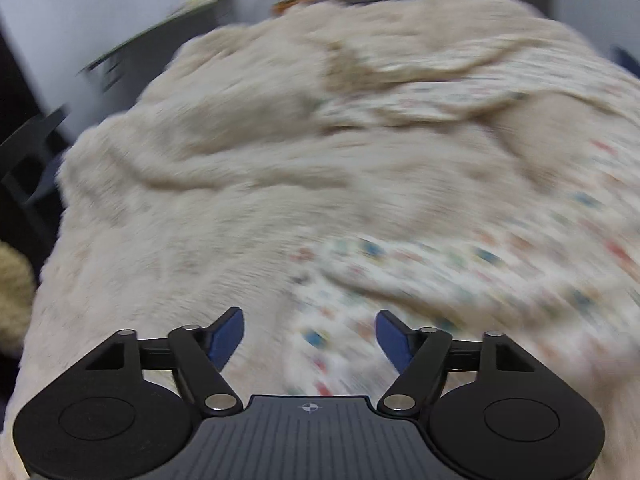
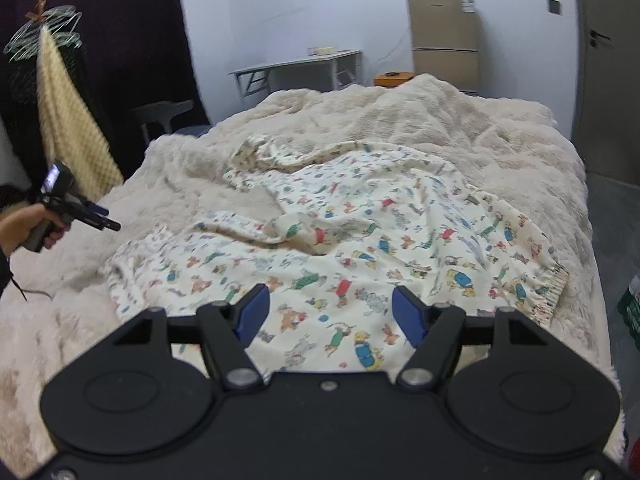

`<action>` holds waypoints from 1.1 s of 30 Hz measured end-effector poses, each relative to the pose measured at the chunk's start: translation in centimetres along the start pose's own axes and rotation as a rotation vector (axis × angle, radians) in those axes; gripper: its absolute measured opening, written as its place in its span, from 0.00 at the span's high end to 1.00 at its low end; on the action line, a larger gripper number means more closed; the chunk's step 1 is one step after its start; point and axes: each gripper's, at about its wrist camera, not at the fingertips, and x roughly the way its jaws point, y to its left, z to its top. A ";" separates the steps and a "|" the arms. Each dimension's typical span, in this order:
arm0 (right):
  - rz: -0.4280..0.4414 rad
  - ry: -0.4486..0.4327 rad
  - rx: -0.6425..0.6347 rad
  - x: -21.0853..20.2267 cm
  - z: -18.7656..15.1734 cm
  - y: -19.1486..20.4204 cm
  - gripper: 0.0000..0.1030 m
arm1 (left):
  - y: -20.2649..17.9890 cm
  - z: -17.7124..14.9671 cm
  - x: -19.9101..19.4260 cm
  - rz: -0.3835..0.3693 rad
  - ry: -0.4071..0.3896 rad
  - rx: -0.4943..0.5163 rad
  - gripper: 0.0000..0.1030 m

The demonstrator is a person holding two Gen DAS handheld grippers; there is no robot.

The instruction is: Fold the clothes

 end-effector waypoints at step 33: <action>0.047 0.156 -0.154 2.5 -2.8 4.0 0.33 | -12.1 -9.7 6.4 0.319 -0.095 -0.058 0.24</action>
